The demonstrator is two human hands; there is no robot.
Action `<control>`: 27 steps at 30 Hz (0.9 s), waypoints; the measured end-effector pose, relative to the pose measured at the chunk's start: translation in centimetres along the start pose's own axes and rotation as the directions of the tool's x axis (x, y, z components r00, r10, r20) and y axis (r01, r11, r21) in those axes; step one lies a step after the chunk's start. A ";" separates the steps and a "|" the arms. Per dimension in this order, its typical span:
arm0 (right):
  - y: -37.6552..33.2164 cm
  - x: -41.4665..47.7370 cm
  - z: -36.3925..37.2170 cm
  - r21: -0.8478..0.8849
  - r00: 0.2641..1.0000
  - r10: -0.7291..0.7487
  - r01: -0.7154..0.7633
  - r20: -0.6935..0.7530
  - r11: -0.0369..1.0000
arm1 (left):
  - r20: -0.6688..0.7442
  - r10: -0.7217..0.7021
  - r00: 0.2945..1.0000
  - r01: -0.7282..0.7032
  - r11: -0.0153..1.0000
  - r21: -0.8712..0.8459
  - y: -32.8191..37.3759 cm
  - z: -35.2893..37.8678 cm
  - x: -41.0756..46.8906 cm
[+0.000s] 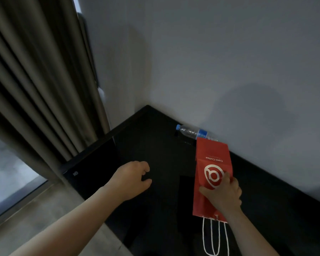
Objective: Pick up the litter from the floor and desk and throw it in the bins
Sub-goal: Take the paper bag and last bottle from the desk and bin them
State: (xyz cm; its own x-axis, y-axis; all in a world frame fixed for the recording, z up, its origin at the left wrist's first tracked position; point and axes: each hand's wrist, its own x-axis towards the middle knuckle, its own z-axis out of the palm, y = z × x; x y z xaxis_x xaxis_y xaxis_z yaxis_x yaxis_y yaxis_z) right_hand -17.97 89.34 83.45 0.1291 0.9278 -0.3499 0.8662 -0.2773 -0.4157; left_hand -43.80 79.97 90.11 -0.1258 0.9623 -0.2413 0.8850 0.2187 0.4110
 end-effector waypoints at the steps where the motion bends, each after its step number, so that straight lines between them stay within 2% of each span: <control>1: -0.6 0.8 0.0 0.007 1.000 -0.008 0.008 -0.004 1.000 | -0.007 0.003 1.000 -0.003 1.000 0.014 -0.2 -0.4 1.0; 11: -3.2 7.5 -1.8 0.076 0.997 0.080 -0.080 -0.002 0.994 | 0.048 0.030 0.998 -0.032 0.998 0.046 1.2 -1.5 10.6; 15: -2.8 9.2 -2.6 0.097 0.989 0.147 -0.143 -0.030 0.985 | 0.116 0.092 0.989 -0.100 0.993 0.065 2.1 -1.3 14.0; 27: -3.2 11.2 -2.3 0.170 0.930 0.356 -0.339 -0.086 0.925 | 0.197 0.290 0.937 -0.310 0.947 0.083 2.9 -0.3 25.9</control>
State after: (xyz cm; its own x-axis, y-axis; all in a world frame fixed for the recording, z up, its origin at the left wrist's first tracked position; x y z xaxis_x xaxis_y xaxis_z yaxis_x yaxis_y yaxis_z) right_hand -18.21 101.16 82.79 0.4702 0.7857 -0.4019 0.6756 -0.6135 -0.4088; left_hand -44.61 105.55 85.35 0.2268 0.9328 -0.2801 0.9143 -0.1048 0.3913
